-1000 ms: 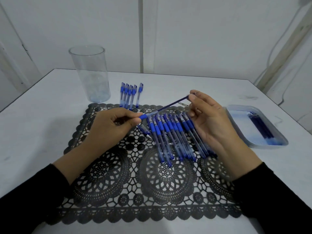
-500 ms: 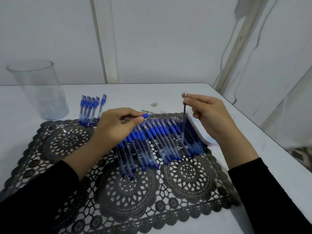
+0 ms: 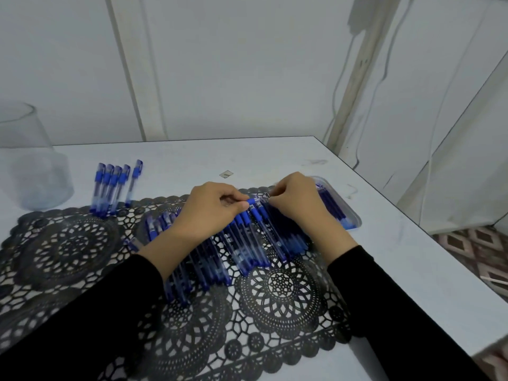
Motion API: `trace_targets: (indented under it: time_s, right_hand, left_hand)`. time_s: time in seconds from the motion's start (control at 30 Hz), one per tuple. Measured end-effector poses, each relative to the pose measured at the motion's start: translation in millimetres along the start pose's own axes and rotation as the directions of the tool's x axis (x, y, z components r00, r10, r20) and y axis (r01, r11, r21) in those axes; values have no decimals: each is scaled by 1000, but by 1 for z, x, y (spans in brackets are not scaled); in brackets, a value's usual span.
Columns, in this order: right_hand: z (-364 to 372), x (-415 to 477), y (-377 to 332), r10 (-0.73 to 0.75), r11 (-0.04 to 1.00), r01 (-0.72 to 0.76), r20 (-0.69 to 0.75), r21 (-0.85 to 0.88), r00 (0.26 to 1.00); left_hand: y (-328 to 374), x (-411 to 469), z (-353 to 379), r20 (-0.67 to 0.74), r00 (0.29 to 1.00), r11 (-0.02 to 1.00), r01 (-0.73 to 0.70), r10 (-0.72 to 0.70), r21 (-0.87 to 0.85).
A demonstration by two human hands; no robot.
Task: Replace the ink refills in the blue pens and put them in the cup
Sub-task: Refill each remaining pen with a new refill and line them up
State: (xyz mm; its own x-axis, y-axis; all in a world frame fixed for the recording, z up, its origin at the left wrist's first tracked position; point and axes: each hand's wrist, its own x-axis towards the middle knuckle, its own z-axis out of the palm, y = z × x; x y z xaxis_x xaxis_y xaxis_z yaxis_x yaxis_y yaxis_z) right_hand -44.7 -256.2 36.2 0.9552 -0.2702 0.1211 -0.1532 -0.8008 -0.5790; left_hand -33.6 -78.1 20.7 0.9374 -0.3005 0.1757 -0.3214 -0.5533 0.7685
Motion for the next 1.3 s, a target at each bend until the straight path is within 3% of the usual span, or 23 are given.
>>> trace_targets:
  time_s: [0.1, 0.23, 0.37, 0.47, 0.8, 1.3]
  right_hand:
    - [1, -2, 2, -29, 999, 28, -6, -38, 1000]
    - [-25, -6, 13, -27, 996, 28, -17, 85, 999]
    - [-54, -3, 47, 22, 988, -2, -127, 155, 992]
    - [-59, 0, 72, 23, 998, -13, -175, 61, 984]
    - [-40, 8, 90, -52, 962, 32, -67, -271, 996]
    - [-33, 7, 88, -16, 959, -15, -107, -284, 994]
  left_hand:
    - [1, 2, 3, 4, 1000, 1000, 8, -8, 14]
    - [2, 3, 3, 9, 1000, 1000, 8, -8, 0]
    - [8, 5, 7, 10, 1000, 999, -12, 13, -37]
    - [16, 8, 15, 29, 999, 998, -35, 37, -54]
    - [26, 15, 33, 61, 996, 996, -56, 60, -64]
    - [21, 14, 31, 30, 999, 993, -22, 25, -115]
